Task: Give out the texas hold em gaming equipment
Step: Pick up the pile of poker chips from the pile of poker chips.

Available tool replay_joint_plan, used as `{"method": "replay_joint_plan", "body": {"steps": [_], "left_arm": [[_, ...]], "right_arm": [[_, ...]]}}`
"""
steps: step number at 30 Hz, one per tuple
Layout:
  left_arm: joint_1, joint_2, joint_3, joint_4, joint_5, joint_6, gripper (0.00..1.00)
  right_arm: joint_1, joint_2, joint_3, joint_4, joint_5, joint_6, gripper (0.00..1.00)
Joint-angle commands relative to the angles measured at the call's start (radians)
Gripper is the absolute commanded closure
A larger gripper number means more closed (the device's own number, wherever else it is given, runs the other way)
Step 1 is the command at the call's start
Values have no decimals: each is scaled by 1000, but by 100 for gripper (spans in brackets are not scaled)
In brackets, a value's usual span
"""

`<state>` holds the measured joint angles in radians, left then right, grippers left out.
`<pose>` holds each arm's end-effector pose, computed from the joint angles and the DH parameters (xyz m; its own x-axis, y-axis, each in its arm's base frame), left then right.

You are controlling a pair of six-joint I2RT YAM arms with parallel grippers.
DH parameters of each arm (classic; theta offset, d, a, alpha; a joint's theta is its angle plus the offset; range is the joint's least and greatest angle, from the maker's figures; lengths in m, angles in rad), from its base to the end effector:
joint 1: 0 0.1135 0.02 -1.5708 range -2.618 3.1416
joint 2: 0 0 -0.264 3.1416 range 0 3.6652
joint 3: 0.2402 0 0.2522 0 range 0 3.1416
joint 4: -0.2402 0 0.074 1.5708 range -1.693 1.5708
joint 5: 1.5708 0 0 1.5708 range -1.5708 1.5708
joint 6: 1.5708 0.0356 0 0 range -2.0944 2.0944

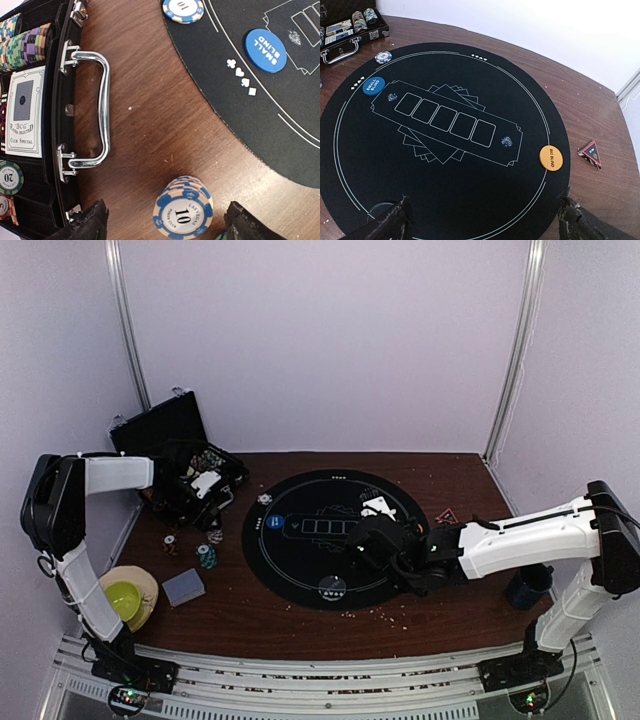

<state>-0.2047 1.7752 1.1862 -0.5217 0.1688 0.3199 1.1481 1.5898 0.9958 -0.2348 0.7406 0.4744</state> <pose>0.3503 -0.0788 0.1881 -0.7468 0.4717 -0.4688 0.5355 0.8446 -0.0033 0.1570 0.2905 0.2162 -0.4910 -0.2697 -0.8283 -0.2942 0.9463 -0.1337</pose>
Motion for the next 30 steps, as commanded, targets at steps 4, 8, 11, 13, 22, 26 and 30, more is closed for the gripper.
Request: {"method": "replay_joint_plan", "body": {"steps": [4, 8, 11, 13, 22, 26, 30], "left_arm": [[12, 25, -7, 34, 32, 14, 18], [12, 35, -5, 34, 41, 16, 18], [12, 43, -4, 36, 38, 15, 20], [13, 48, -2, 36, 38, 14, 21], [13, 57, 0, 32, 47, 16, 30], [13, 59, 1, 34, 45, 16, 37], [14, 58, -1, 33, 48, 16, 45]], "right_arm": [[6, -9, 7, -1, 25, 0, 0], [7, -6, 7, -3, 26, -2, 0], [8, -8, 7, -3, 29, 0, 0], [7, -7, 7, -3, 29, -1, 0], [9, -3, 9, -3, 30, -2, 0], [9, -4, 9, -3, 32, -1, 0], [9, -5, 9, -3, 32, -2, 0]]}}
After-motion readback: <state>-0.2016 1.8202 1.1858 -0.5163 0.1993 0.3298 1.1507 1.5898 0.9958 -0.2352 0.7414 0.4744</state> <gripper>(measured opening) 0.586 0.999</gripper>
